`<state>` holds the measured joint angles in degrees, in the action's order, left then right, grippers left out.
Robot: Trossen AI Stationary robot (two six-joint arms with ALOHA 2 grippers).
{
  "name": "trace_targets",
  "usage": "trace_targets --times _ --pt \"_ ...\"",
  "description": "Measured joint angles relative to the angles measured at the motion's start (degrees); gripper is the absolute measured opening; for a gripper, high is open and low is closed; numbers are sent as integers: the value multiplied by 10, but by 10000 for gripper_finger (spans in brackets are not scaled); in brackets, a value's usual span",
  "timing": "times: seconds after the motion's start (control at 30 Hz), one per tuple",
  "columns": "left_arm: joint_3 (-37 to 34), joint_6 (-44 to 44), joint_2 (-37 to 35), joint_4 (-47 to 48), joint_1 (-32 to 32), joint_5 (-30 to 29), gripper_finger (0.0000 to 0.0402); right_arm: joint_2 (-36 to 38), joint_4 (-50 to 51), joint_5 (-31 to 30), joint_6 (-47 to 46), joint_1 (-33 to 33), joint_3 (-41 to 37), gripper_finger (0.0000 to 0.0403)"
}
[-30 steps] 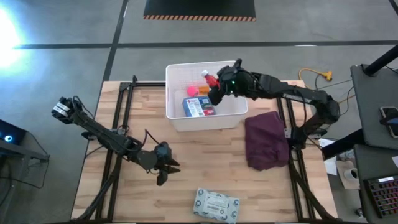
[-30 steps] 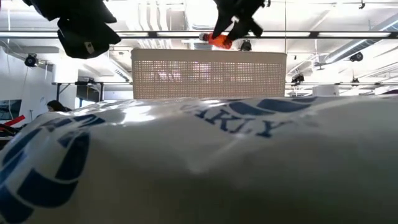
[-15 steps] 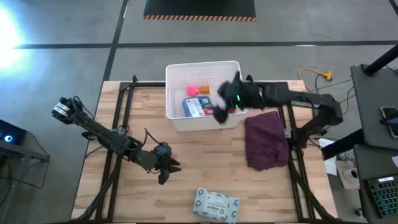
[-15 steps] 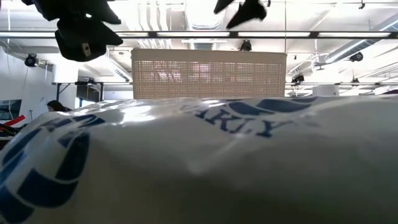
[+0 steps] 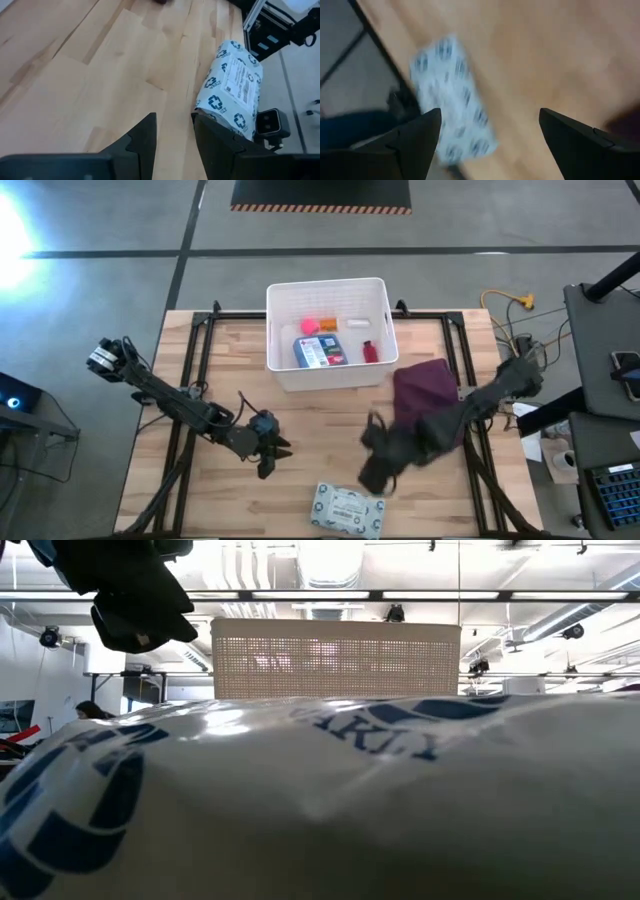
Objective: Pick & place medical supplies in basket/bin
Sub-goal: Put the light blue mailer bag into the white bin
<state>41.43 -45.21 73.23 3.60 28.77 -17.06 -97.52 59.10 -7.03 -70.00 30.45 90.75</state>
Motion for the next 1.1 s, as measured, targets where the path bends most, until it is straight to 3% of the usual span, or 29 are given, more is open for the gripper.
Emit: trace_targets --times 0.2,0.33,0.77,0.9,1.1 --pt "0 19 0 0 0 0 114 -88 -48 107 -138 64 -1 321" --pt "-1 19 0 0 0 0 114 -136 -130 146 -192 86 -1 287" --pt "-1 17 0 5 1 2 114 -178 -179 165 -304 119 -2 95" --pt "-2 16 0 8 1 9 114 -179 -191 181 -329 119 -7 61" --pt "-12 16 0 15 1 46 114 -182 -301 190 -334 117 -39 40"
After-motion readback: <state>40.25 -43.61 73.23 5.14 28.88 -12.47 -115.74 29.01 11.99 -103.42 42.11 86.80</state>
